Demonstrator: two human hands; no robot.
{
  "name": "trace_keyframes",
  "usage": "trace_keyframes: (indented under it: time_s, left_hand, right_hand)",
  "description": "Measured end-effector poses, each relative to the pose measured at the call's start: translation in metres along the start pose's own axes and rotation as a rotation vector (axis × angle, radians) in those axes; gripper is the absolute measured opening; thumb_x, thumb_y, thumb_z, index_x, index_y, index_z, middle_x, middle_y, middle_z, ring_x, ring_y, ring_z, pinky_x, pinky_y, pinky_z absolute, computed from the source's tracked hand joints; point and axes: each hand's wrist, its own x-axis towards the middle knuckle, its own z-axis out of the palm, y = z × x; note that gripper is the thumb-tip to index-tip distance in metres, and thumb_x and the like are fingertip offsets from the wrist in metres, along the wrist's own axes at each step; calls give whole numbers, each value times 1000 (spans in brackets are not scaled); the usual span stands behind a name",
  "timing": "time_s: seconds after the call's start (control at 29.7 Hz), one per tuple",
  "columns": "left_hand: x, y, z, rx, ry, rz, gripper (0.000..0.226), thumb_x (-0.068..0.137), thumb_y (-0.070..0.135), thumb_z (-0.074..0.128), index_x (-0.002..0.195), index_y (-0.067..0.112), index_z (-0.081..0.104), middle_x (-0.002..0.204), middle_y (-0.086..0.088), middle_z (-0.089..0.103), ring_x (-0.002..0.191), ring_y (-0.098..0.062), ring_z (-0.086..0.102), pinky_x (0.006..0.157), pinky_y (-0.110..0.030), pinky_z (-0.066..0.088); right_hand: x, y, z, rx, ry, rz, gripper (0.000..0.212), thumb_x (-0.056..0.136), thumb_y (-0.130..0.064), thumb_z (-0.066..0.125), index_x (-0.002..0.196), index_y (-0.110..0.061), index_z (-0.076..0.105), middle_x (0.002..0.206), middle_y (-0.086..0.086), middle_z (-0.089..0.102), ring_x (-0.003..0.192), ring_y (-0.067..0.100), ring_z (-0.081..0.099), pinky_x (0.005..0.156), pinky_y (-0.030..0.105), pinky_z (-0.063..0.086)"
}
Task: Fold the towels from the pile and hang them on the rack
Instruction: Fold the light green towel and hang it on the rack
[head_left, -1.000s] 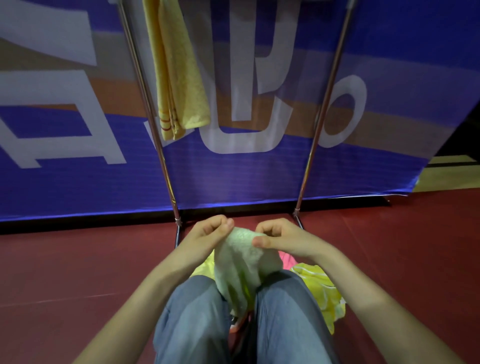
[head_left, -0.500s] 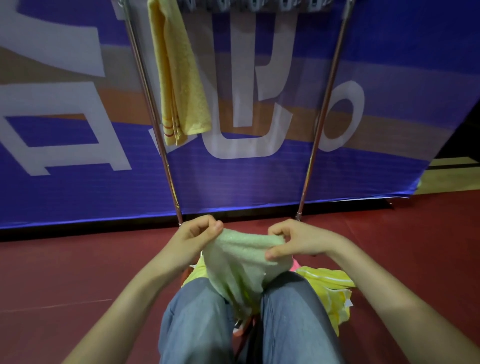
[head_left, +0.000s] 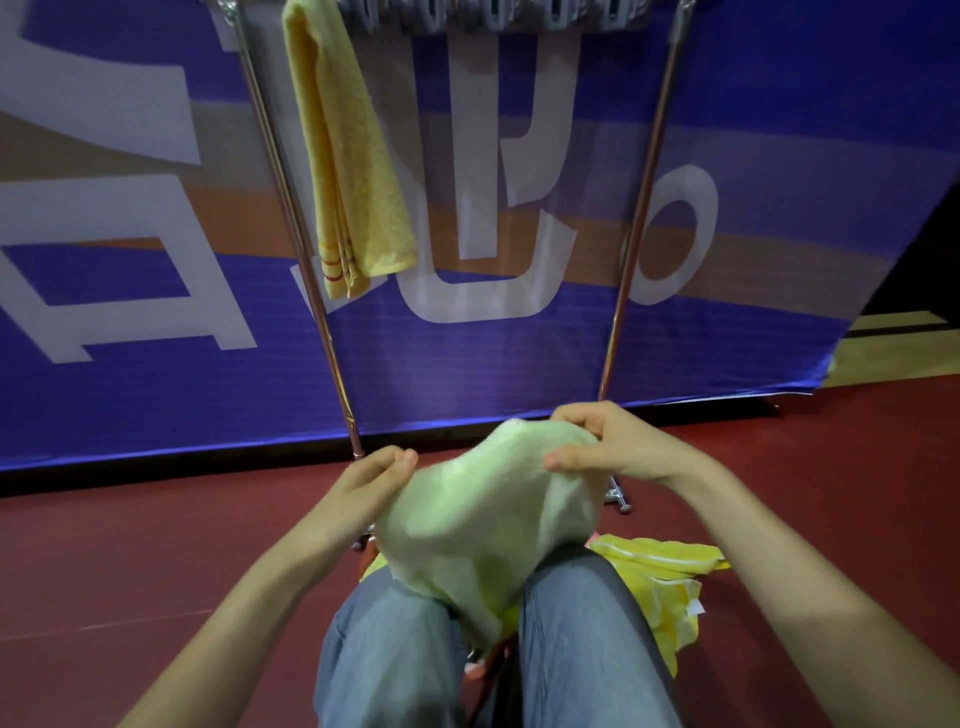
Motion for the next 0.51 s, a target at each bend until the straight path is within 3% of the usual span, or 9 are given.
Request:
trace_keyframes:
  time_s: [0.07, 0.17, 0.27, 0.37, 0.44, 0.51]
  left_hand:
    - [4, 4, 12, -11, -94, -26, 42, 73, 57, 49, 75, 19, 64, 70, 8, 62, 65, -2, 54, 64, -17, 42]
    - [8, 18, 32, -11, -211, -38, 40, 80, 60, 46, 98, 32, 68, 100, 9, 72, 99, -6, 65, 90, -20, 49]
    - [5, 33, 43, 1, -215, 84, 36, 80, 47, 42, 90, 25, 68, 81, 7, 73, 84, -3, 66, 76, -14, 51]
    - [3, 36, 42, -43, -139, 152, 40, 76, 37, 46, 86, 5, 68, 68, 0, 67, 65, -9, 60, 61, -18, 48]
    - [4, 34, 39, -65, -118, 156, 44, 79, 31, 47, 87, -9, 63, 65, -5, 62, 57, -8, 56, 55, -17, 46]
    - [3, 30, 36, -82, -120, 166, 48, 77, 31, 47, 84, -15, 60, 59, 1, 60, 52, -3, 54, 51, -13, 44]
  right_hand:
    - [3, -12, 8, -2, -10, -57, 18, 74, -8, 72, 68, -20, 60, 57, -13, 59, 56, -2, 52, 55, 11, 41]
    - [10, -27, 22, -31, -80, -76, 16, 74, -8, 72, 70, -18, 60, 64, -8, 56, 58, -1, 51, 55, 12, 41]
    - [12, -29, 26, -15, -77, -78, 17, 74, -8, 72, 71, -19, 59, 65, -7, 57, 58, -1, 53, 56, 13, 43]
    - [7, -16, 29, 115, -66, -31, 16, 74, -10, 72, 76, -20, 60, 63, -12, 62, 60, -3, 57, 57, 11, 45]
    - [0, 4, 36, 175, -63, 36, 14, 70, -25, 71, 79, -19, 61, 66, -13, 63, 62, -3, 56, 57, 11, 44]
    - [-5, 25, 44, 256, -54, 106, 32, 62, -42, 74, 80, -17, 64, 69, -11, 64, 62, -1, 57, 58, 12, 44]
